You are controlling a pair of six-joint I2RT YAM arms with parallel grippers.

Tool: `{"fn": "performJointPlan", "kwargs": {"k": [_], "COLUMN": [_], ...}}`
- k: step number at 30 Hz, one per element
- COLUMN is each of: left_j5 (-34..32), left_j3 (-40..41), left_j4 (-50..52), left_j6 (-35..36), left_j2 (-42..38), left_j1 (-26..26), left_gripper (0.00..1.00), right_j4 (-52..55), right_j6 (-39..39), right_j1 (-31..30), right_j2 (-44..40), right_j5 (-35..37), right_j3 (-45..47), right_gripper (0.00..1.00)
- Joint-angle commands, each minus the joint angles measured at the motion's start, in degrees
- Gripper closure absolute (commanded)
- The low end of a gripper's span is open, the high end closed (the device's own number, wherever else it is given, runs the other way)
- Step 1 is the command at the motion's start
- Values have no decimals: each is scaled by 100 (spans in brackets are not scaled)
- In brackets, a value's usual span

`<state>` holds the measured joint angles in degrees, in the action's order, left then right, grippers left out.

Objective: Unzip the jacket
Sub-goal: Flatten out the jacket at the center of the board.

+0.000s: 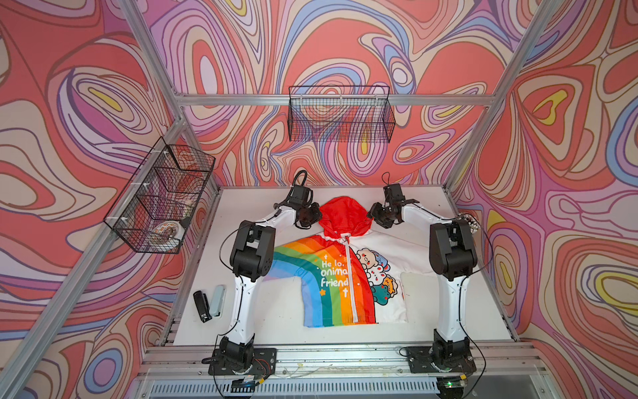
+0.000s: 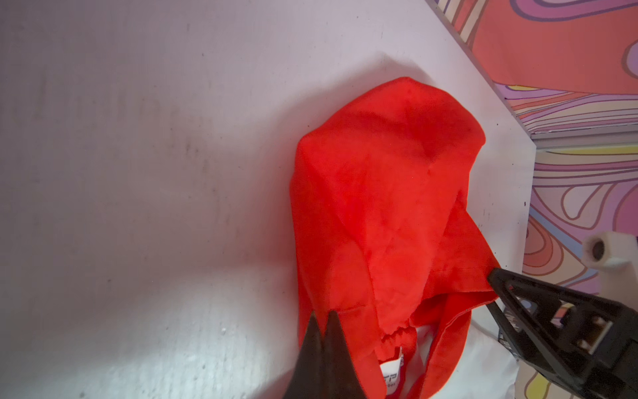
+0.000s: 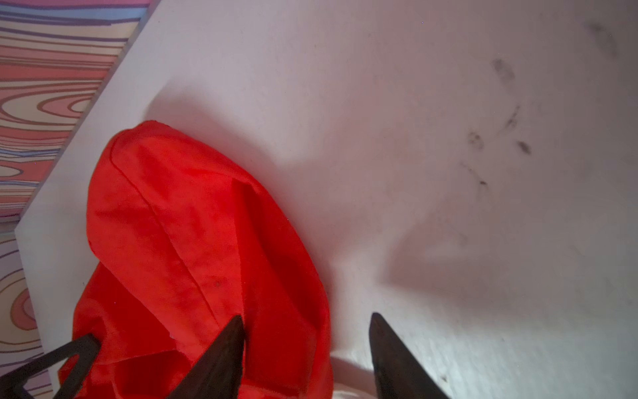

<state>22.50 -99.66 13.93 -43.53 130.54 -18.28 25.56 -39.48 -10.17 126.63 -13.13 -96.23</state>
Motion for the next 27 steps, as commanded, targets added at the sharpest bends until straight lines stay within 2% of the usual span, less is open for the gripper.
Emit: {"fn": "performJointPlan", "kwargs": {"k": [1,6,8,13,22,27], "left_j5": [35,47,76,288,647,617], "left_j3": [-89,-73,-78,-19,-99,58], "left_j4": [82,79,78,-124,-295,-334], "left_j6": [63,68,64,-7,254,242], "left_j2": [147,165,173,97,-56,-11], "left_j1": [44,44,55,167,300,322], "left_gripper": [100,100,100,100,100,100], "right_j4": [155,233,217,-143,-1192,-1347], "right_j6": [-84,-122,-134,-50,817,1041], "right_j1": [-20,-24,-20,-1,15,50], "right_j2": [234,367,361,150,-348,-371], "right_j5": [-221,-282,-330,-437,-735,-525], "right_j3": [-302,-450,-460,-368,-87,131], "right_gripper": [44,53,64,98,100,100]}}
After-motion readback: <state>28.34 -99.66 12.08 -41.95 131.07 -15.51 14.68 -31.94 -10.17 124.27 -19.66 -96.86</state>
